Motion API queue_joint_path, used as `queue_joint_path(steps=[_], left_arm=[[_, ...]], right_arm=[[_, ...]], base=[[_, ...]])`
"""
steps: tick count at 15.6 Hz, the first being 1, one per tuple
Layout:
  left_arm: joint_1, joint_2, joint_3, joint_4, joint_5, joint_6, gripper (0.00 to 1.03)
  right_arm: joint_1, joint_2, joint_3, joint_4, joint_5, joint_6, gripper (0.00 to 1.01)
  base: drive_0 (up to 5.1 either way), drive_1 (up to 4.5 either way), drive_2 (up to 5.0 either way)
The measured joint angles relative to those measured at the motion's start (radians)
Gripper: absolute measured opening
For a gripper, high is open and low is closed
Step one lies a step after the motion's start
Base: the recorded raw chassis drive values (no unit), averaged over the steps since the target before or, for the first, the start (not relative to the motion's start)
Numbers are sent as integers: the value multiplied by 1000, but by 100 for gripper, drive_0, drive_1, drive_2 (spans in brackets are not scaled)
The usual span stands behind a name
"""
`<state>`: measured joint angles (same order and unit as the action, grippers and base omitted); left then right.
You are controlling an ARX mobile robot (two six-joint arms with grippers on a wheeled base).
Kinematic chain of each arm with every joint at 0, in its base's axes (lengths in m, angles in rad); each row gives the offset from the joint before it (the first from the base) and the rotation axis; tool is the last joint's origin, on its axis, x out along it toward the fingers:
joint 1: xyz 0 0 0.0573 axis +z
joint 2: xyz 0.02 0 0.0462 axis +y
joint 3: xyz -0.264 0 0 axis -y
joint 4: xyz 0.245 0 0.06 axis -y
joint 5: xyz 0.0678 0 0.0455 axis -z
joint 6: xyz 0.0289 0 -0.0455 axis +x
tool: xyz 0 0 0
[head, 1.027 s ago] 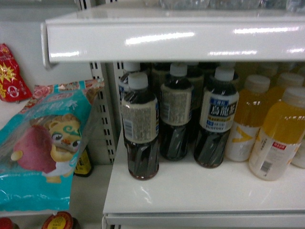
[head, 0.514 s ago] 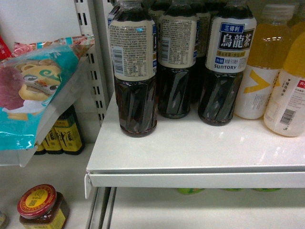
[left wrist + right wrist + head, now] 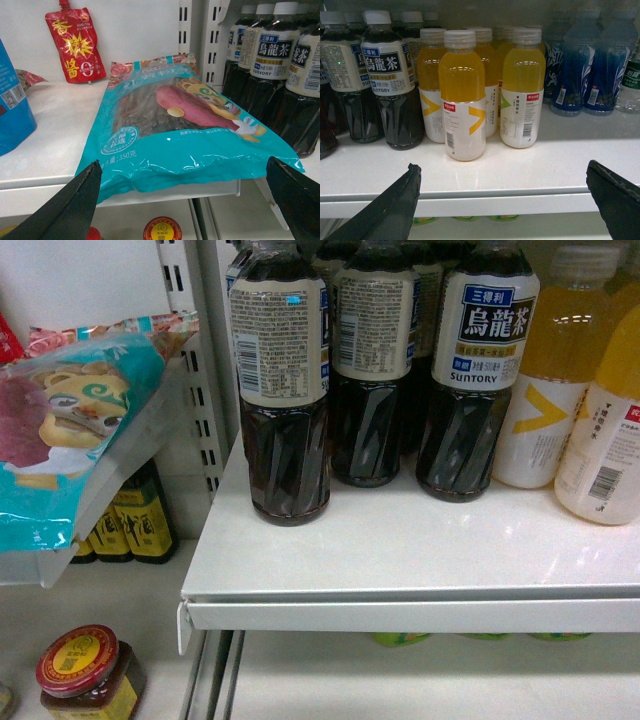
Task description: Move water from second to third shelf
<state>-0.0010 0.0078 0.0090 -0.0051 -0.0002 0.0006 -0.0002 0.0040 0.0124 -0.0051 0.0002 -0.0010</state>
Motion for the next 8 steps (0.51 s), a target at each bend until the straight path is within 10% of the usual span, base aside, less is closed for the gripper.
queue_joint_path(steps=[8], left_arm=[[0,0,0,0,0,0,98]], right_arm=[[0,0,0,0,0,0,98]], base=[[0,0,0]])
